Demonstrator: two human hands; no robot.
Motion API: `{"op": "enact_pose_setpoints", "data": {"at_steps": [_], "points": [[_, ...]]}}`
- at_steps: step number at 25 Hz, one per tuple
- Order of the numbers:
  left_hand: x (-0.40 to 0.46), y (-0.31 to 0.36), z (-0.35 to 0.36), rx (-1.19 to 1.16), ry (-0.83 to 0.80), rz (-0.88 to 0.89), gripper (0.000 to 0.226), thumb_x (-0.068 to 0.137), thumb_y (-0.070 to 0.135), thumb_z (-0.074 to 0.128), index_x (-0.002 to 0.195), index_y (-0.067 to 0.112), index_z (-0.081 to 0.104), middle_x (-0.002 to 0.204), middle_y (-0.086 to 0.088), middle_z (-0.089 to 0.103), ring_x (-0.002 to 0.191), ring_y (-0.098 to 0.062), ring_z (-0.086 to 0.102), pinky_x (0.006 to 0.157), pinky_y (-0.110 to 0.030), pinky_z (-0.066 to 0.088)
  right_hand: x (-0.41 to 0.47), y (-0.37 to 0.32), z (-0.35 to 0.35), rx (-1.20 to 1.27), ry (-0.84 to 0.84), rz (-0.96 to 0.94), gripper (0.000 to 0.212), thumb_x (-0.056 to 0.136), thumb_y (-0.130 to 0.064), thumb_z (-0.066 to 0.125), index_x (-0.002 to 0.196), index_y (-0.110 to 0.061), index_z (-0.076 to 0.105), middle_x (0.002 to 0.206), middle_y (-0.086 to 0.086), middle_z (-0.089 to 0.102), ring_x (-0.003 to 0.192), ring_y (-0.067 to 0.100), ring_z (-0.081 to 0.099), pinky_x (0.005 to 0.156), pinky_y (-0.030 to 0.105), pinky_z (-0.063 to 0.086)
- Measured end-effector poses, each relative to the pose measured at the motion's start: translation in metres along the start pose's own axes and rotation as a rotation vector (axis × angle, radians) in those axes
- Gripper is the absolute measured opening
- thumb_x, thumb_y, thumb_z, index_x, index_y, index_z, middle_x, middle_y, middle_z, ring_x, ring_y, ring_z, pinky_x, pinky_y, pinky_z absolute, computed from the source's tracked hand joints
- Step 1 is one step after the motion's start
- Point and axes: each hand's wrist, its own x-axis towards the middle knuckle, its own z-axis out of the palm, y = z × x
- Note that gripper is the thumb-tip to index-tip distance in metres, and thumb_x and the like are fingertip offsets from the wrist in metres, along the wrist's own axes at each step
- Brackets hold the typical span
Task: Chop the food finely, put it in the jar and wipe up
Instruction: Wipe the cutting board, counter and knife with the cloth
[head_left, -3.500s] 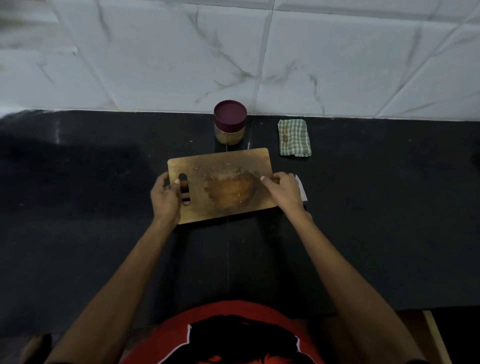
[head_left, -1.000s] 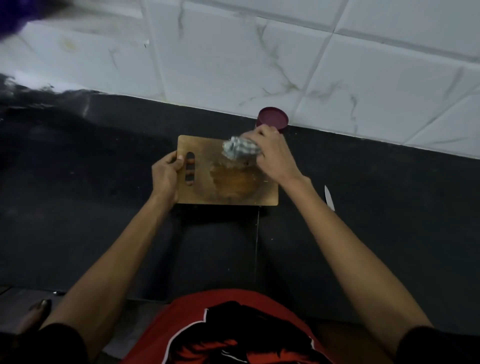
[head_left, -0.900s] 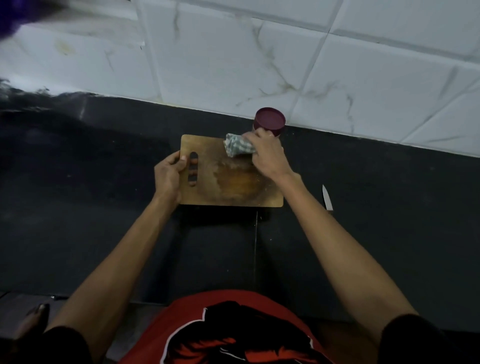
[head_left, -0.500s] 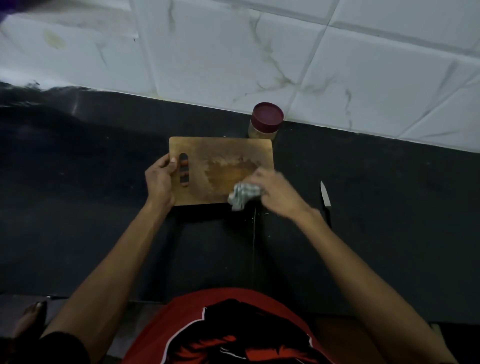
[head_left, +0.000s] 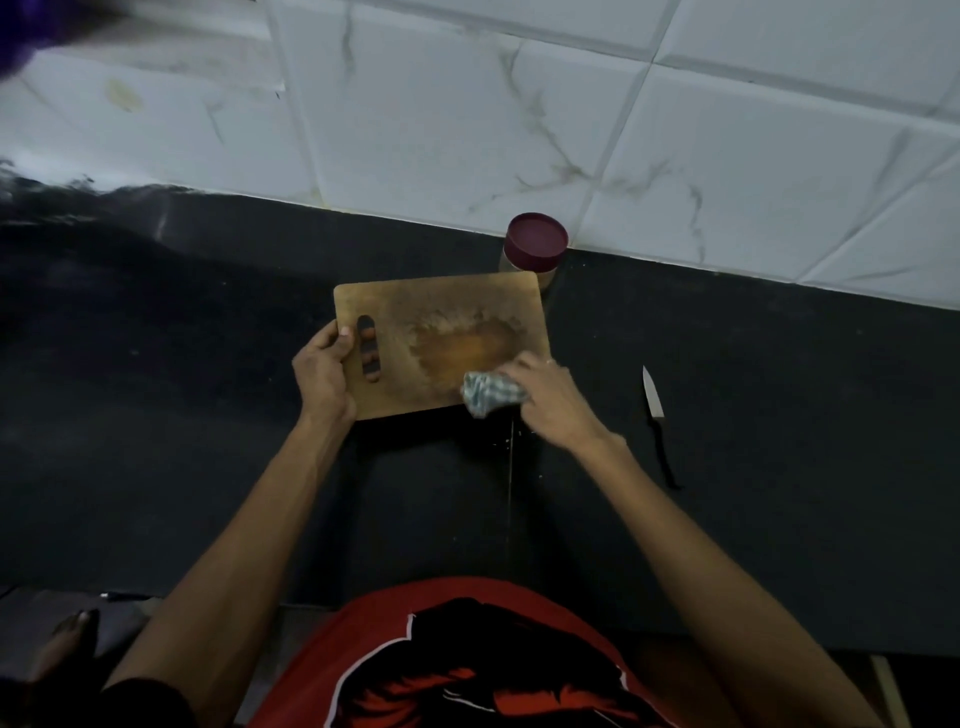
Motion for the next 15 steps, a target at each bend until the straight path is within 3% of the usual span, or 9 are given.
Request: {"op": "enact_pose_setpoints", "data": {"at_steps": [2,4,8,11,13,15], "points": [[0.002,0.001,0.000,0.006,0.020,0.004,0.025,0.099,0.015,0.045,0.112,0.013,0.066,0.102,-0.009,0.071,0.082,-0.024,0.070,0.078,-0.048,0.054,-0.017,-0.004,0.007,0.011,-0.085,-0.056,0.051,0.083,0.007,0.046,0.124,-0.018,0.062,0.113,0.001,0.054,0.105,0.023,0.053,0.090,0.040,0.040],[0.003,0.005,0.001,0.011,0.026,0.015,0.024,0.099,0.015,0.044,0.109,0.016,0.066,0.103,-0.008,0.071,0.085,-0.023,0.070,0.079,-0.048,0.055,-0.018,-0.005,-0.001,0.039,-0.049,-0.046,0.046,0.084,0.006,0.047,0.120,-0.016,0.063,0.109,-0.001,0.054,0.101,0.017,0.052,0.090,0.038,0.041],[0.004,0.004,0.003,0.038,-0.008,0.030,0.025,0.099,0.017,0.043,0.106,0.017,0.067,0.103,-0.008,0.071,0.090,-0.028,0.069,0.081,-0.050,0.055,0.011,0.001,-0.040,0.108,0.271,0.068,0.029,0.088,0.004,0.052,0.111,-0.009,0.063,0.102,0.001,0.051,0.095,0.016,0.048,0.082,0.030,0.037],[0.001,0.001,0.005,0.048,-0.032,0.019,0.025,0.099,0.017,0.042,0.108,0.016,0.066,0.102,-0.008,0.071,0.090,-0.028,0.069,0.078,-0.048,0.055,0.050,0.007,-0.053,0.128,0.460,0.240,0.024,0.086,0.003,0.049,0.106,-0.005,0.060,0.103,0.012,0.056,0.097,0.030,0.054,0.077,0.039,0.043],[-0.002,-0.003,0.010,0.049,-0.042,0.014,0.025,0.099,0.016,0.043,0.108,0.016,0.066,0.101,-0.007,0.072,0.087,-0.026,0.070,0.073,-0.043,0.057,0.067,-0.001,-0.050,0.142,0.449,0.349,0.021,0.087,0.002,0.050,0.106,-0.005,0.058,0.106,0.014,0.056,0.099,0.032,0.055,0.082,0.043,0.047],[-0.001,-0.005,0.015,0.034,-0.031,0.000,0.024,0.099,0.016,0.044,0.107,0.015,0.066,0.099,-0.007,0.072,0.085,-0.025,0.070,0.070,-0.041,0.057,0.072,-0.021,-0.035,0.132,0.382,0.307,0.028,0.085,0.002,0.051,0.110,-0.007,0.058,0.111,0.012,0.056,0.104,0.030,0.056,0.087,0.044,0.049]]}}
